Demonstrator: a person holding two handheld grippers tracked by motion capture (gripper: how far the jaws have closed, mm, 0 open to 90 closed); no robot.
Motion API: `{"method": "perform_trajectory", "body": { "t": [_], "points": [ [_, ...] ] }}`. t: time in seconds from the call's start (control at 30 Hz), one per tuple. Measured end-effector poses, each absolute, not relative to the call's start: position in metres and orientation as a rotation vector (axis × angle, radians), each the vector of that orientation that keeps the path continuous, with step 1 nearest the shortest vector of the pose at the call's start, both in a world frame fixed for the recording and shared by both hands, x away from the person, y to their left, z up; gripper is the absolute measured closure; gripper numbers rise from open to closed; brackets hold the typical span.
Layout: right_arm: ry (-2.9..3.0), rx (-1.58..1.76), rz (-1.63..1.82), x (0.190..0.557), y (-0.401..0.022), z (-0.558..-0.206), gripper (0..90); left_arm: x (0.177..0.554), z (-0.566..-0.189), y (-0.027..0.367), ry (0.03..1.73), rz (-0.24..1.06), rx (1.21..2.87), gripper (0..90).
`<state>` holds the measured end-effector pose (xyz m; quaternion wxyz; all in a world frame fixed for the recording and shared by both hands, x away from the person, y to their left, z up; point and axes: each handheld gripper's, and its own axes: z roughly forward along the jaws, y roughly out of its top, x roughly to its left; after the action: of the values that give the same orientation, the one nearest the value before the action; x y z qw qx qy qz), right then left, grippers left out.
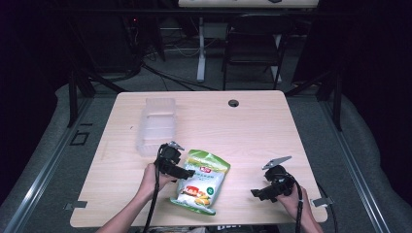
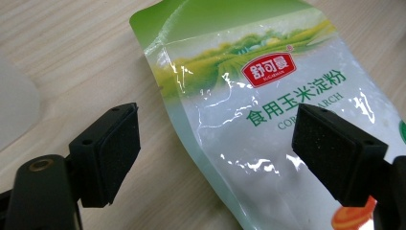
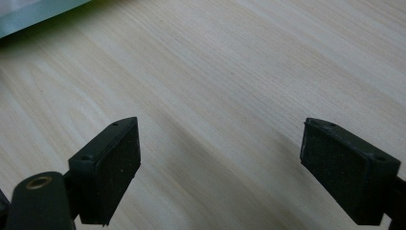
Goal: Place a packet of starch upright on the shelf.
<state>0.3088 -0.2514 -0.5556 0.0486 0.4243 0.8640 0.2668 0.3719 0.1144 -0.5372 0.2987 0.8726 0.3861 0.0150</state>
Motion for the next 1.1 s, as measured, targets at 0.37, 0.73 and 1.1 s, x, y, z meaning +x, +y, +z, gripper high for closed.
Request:
{"method": "perform_trajectory", "body": {
  "t": [0.37,0.73,1.1],
  "points": [
    [2.633,1.294,0.813,0.309,-0.251,-0.556,13.2,0.387,-0.547,0.108,1.077,0.003,2.281,31.7],
    [2.638,1.284,0.802,0.309,-0.252,-0.555,13.4,0.388,-0.551,0.114,1.095,0.011,2.263,70.3],
    [2.623,1.300,0.828,0.308,-0.251,-0.556,13.4,0.377,-0.549,0.123,1.033,0.050,2.286,90.0]
  ]
}}
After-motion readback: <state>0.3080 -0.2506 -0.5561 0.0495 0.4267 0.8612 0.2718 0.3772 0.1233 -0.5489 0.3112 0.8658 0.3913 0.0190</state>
